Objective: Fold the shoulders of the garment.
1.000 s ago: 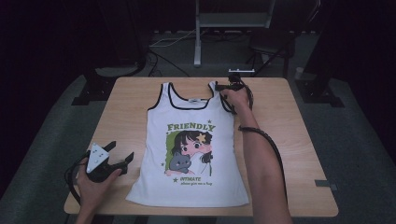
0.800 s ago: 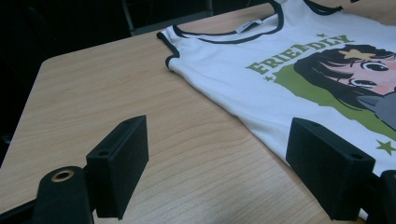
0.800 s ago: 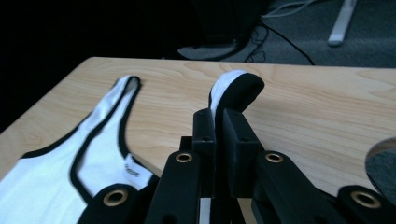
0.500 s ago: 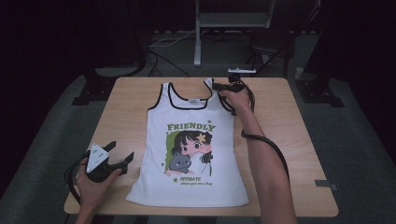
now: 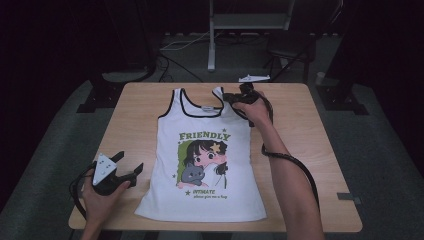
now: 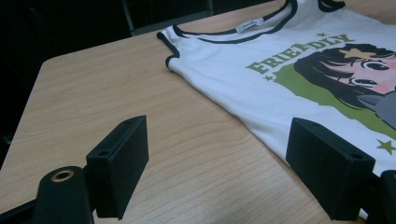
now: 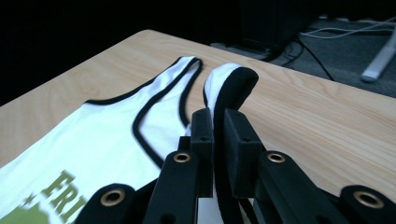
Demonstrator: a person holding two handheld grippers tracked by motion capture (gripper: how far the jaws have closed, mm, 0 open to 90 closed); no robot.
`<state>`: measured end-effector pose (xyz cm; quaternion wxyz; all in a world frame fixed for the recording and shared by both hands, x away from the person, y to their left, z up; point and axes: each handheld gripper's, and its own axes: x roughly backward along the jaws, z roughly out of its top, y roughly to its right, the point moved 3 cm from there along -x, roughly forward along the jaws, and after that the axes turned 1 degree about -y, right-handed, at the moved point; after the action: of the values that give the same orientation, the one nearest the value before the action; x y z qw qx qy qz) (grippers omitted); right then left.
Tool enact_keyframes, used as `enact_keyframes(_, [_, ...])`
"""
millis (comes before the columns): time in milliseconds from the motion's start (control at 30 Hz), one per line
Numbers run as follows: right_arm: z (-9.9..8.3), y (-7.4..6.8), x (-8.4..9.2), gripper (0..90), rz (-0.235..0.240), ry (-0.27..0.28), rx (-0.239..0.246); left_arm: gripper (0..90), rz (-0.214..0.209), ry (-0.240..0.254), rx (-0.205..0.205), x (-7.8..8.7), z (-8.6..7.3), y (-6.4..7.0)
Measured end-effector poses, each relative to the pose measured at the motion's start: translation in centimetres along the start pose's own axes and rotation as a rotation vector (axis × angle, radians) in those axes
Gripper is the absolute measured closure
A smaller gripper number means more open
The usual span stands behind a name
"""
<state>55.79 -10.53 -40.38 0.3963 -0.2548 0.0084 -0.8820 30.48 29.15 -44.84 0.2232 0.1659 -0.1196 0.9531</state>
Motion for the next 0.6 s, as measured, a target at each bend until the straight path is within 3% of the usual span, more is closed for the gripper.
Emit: enact_keyframes(600, [-1.9, -2.1, 1.7, 79.2, 0.119, -0.086, 0.135, 21.0, 0.002, -0.002, -0.003, 0.0, 0.0, 0.0])
